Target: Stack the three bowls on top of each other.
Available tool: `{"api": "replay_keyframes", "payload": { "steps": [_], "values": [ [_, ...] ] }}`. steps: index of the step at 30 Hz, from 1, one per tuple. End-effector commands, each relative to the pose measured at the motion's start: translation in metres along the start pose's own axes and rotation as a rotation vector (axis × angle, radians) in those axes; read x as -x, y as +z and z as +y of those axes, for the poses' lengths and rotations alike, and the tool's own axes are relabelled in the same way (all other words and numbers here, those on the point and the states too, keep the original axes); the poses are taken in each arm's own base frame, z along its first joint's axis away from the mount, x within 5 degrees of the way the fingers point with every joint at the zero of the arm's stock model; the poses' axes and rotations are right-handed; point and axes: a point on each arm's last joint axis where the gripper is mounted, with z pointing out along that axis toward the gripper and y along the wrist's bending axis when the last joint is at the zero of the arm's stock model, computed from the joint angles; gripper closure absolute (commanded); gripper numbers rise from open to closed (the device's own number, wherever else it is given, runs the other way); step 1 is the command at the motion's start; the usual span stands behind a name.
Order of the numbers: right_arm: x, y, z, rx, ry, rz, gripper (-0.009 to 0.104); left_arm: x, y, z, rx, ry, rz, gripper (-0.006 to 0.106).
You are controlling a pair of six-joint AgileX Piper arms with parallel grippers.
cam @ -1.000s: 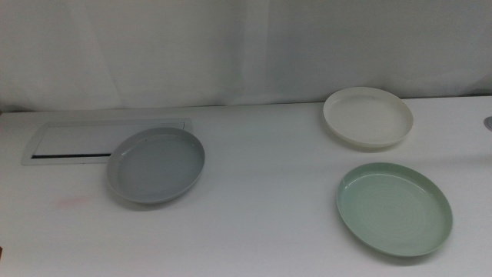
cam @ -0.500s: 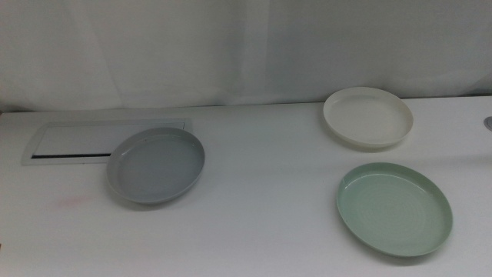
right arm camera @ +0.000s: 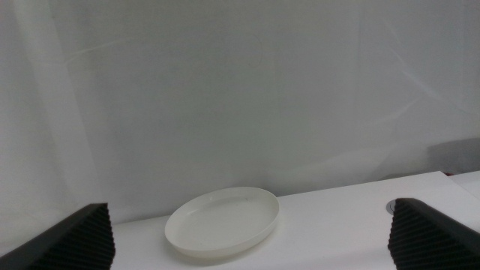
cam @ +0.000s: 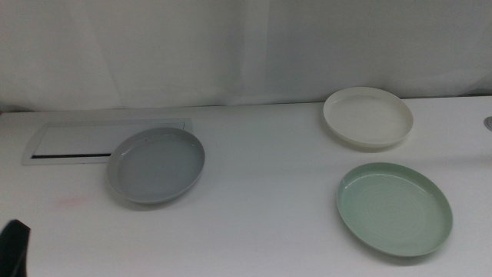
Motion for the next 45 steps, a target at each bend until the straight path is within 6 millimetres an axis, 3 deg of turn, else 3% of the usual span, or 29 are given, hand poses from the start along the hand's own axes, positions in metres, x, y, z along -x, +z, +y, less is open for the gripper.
{"api": "replay_keyframes", "payload": {
  "steps": [1,2,3,7,8,12,19,24,28,32,45],
  "values": [
    [-0.01,-0.001,-0.002,-0.004,-0.005,-0.007,-0.008,0.015,-0.002,-0.005,-0.019,-0.012,-0.033,0.008],
    [-0.01,-0.001,-0.002,-0.004,-0.005,-0.007,-0.008,0.023,-0.002,-0.007,-0.011,0.013,-0.022,0.008],
    [-0.01,-0.001,-0.002,-0.003,-0.001,-0.009,-0.008,0.049,0.002,-0.013,0.034,0.142,0.081,0.008],
    [-0.01,-0.001,-0.002,-0.003,0.004,-0.009,-0.008,0.09,0.02,-0.025,0.061,0.33,0.207,0.008],
    [-0.01,-0.001,-0.002,-0.003,0.006,-0.009,-0.008,0.121,0.045,-0.034,0.06,0.396,0.244,0.008],
    [-0.01,-0.001,-0.002,-0.003,0.006,-0.009,-0.008,0.145,0.09,-0.043,0.067,0.393,0.308,0.008],
    [-0.01,-0.001,-0.002,-0.003,0.006,-0.009,-0.008,0.157,0.176,-0.051,0.102,0.262,0.549,0.008],
    [-0.01,-0.001,-0.002,-0.003,0.011,-0.009,-0.008,0.142,0.237,-0.048,0.142,0.246,0.76,0.008],
    [-0.01,-0.001,-0.002,-0.003,0.013,-0.009,-0.008,0.125,0.272,-0.043,0.173,0.232,0.884,0.01],
    [-0.01,-0.001,-0.002,-0.003,0.013,-0.009,-0.008,0.092,0.308,-0.034,0.215,0.216,1.028,0.01],
    [-0.01,-0.001,-0.002,-0.003,0.013,-0.009,-0.008,0.004,0.348,-0.009,0.248,0.21,1.218,0.01]
  ]
}}
